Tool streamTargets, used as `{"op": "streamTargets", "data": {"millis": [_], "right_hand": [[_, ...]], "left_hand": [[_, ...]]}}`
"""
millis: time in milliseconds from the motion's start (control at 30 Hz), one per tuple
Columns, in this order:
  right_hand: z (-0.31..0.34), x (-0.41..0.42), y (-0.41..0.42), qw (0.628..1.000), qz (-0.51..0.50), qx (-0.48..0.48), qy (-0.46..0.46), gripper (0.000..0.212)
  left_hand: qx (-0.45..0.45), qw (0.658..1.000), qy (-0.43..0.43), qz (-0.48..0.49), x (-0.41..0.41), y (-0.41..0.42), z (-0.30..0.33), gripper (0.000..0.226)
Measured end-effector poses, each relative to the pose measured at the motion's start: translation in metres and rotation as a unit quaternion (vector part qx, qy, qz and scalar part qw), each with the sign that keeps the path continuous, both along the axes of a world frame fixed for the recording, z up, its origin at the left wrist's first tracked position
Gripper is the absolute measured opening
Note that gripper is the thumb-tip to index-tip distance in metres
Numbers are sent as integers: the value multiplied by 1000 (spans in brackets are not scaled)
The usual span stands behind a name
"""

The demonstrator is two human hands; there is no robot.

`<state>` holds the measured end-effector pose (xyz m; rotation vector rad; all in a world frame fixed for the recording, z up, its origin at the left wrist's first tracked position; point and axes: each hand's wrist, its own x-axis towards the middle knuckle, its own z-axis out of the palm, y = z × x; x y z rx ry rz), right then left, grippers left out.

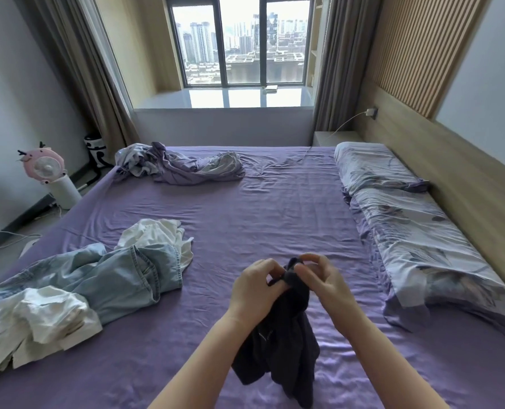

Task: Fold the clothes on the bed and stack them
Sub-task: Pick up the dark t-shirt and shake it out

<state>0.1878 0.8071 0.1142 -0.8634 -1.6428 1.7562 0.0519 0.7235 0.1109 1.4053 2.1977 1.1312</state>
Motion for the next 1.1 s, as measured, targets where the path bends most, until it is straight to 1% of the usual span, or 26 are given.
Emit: {"op": "streamTargets", "data": {"millis": [67, 100, 133, 167, 233, 267, 300, 367, 400, 433, 467, 500, 567, 633, 667, 700, 733, 767, 800, 867, 900, 967, 1000, 1033, 1067, 1100], "right_hand": [[-6, 1, -6, 992, 41, 98, -73, 52], [-11, 1, -10, 979, 43, 158, -124, 58], [-16, 0, -12, 963, 27, 210, -166, 56], [-19, -1, -12, 949, -5, 247, -198, 49], [-20, 0, -9, 919, -58, 294, -256, 33], [-20, 0, -7, 898, -68, 325, -290, 27], [-20, 0, -5, 875, -68, 353, -324, 24], [-23, 1, -2, 835, -50, 384, -390, 23], [-27, 3, 0, 821, -43, 389, -415, 24], [-32, 6, 3, 819, -43, 386, -422, 24], [-37, 9, 5, 833, -50, 376, -402, 23], [-41, 12, 7, 857, -56, 365, -360, 23], [-42, 13, 5, 903, -36, 350, -247, 26], [-33, 5, -6, 935, 28, 324, -143, 31], [-28, -2, -15, 942, 73, 307, -112, 35], [-27, -8, -24, 942, 114, 299, -99, 39], [-29, -14, -32, 933, 147, 310, -108, 39], [-36, -18, -37, 915, 163, 344, -130, 35], [-44, -21, -40, 888, 158, 403, -158, 30], [-59, -20, -41, 820, 102, 530, -190, 17], [-61, -19, -39, 793, 75, 572, -196, 10], [-58, -18, -34, 761, 36, 620, -187, 8], [-55, -16, -30, 757, 18, 628, -177, 10], [-53, -14, -25, 762, 5, 625, -168, 13], [-50, -12, -21, 777, -6, 609, -158, 17], [-49, -10, -17, 804, -13, 577, -143, 20]], "left_hand": [[25, 1000, -14, 11, -6, 2, -2, 5], [31, 999, -18, 16, -7, 2, -1, 5], [32, 999, -21, 19, -9, 2, 0, 6], [32, 999, -21, 19, -10, 2, 1, 7], [23, 999, -23, 19, -11, 1, 2, 14], [15, 999, -31, 21, -12, 1, 3, 18], [11, 998, -52, 25, -12, 1, 3, 21], [21, 993, -111, 42, -16, 0, 5, 25], [36, 987, -145, 55, -19, 0, 7, 26], [54, 980, -178, 69, -22, 0, 10, 28], [66, 973, -205, 83, -27, -2, 12, 28], [72, 968, -225, 88, -32, -3, 16, 27], [70, 962, -252, 71, -38, -7, 22, 21], [69, 961, -266, 35, -37, -7, 24, 19], [73, 961, -265, 25, -35, -5, 23, 20], [80, 962, -261, 21, -33, -3, 23, 22], [87, 962, -257, 22, -32, -1, 23, 25], [91, 963, -253, 25, -32, -1, 23, 29], [94, 963, -250, 26, -33, 0, 23, 33], [77, 971, -224, 27, -39, -2, 22, 40], [60, 978, -198, 34, -41, -4, 22, 43], [32, 984, -165, 58, -49, -8, 20, 46], [26, 984, -164, 70, -52, -9, 19, 47], [21, 982, -169, 80, -55, -10, 18, 46], [18, 981, -175, 86, -58, -11, 18, 44], [10, 981, -174, 89, -61, -11, 17, 41]]}}
